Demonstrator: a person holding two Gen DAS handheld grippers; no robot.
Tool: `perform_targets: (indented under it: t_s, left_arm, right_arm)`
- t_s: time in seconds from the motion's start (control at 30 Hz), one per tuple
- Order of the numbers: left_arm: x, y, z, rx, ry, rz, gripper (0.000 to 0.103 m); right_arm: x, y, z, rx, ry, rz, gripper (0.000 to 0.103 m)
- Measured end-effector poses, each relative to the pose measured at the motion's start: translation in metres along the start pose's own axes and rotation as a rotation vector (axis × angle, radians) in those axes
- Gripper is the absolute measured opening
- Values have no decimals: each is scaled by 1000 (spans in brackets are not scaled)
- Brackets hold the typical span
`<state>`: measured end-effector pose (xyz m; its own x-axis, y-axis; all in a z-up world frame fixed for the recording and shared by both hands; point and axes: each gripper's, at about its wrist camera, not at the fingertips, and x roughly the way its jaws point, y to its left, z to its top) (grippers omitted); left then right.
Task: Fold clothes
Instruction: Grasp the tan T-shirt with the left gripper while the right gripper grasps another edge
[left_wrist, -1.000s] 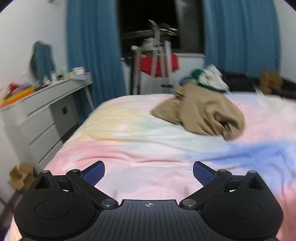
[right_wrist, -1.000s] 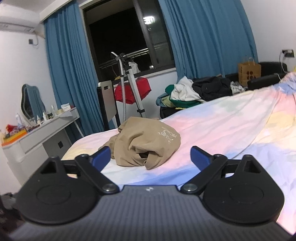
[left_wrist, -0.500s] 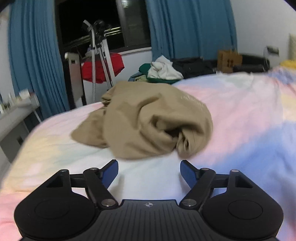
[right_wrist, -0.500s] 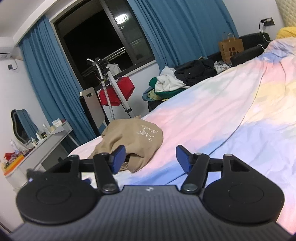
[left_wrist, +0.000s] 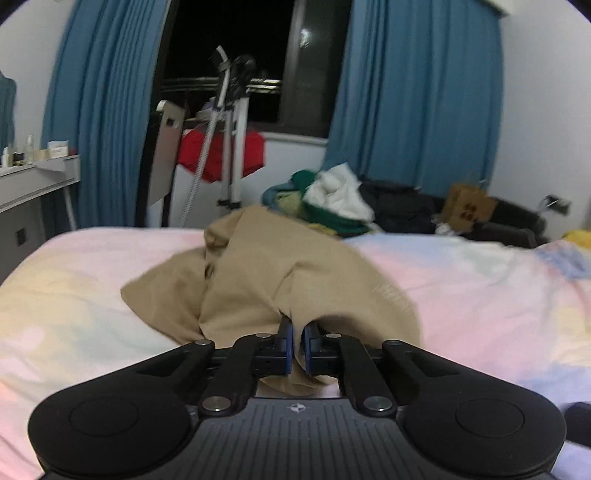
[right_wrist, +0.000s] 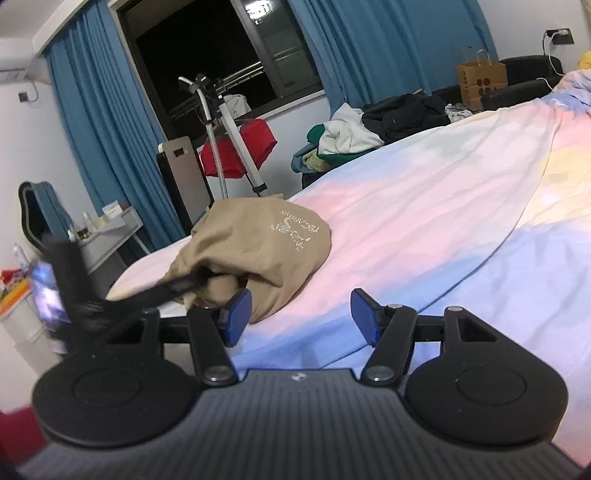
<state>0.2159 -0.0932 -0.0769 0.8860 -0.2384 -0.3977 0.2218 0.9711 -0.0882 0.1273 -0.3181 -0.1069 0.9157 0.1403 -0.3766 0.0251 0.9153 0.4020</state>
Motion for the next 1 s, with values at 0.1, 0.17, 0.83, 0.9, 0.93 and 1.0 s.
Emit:
perform_targets:
  t_s: [0.1, 0.17, 0.83, 0.9, 0.93, 1.0]
  left_arm:
    - [-42, 6, 17, 15, -25, -42, 5]
    - [-70, 8, 27, 20, -38, -63, 5]
    - [-218, 101, 7, -159, -6, -101, 6]
    - [-215, 108, 4, -168, 0, -90, 7]
    - [-213, 110, 1, -175, 5, -84, 7]
    - [-208, 117, -3, -198, 27, -77, 7]
  right_arm:
    - [-4, 9, -2, -42, -17, 4, 63]
    - [-8, 17, -3, -82, -33, 6, 63]
    - [-47, 135, -64, -393, 201, 356, 63]
    - [-36, 149, -72, -457, 188, 324, 62]
    - [-30, 155, -75, -486, 186, 305, 62]
    - [-15, 159, -79, -505, 189, 249, 47]
